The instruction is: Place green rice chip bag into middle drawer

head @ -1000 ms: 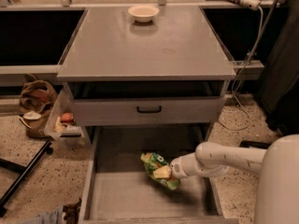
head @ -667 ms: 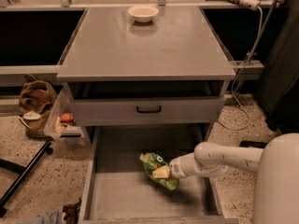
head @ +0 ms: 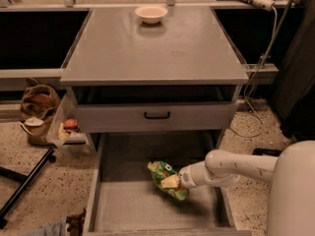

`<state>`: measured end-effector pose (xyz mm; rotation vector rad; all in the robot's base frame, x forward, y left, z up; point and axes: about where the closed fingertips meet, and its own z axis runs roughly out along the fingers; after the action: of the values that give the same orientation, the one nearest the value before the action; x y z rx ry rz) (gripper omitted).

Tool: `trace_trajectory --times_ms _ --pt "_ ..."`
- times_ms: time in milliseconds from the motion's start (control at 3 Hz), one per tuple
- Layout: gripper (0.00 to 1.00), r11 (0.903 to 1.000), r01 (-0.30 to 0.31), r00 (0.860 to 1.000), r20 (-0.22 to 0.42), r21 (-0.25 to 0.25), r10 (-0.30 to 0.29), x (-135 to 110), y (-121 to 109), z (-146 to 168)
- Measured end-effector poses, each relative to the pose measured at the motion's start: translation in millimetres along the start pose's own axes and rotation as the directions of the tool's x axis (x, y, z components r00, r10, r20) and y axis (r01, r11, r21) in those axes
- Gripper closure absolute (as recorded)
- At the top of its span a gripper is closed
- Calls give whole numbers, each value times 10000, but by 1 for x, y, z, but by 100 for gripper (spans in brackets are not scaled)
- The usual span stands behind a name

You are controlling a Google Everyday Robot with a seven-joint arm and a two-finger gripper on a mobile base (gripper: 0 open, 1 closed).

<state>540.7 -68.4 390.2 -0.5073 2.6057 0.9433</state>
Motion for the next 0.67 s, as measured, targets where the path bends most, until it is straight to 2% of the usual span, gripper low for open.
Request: trace_trajectory --times_ms 667 --pt "12 10000 0 10000 0 0 0 0 0 0"
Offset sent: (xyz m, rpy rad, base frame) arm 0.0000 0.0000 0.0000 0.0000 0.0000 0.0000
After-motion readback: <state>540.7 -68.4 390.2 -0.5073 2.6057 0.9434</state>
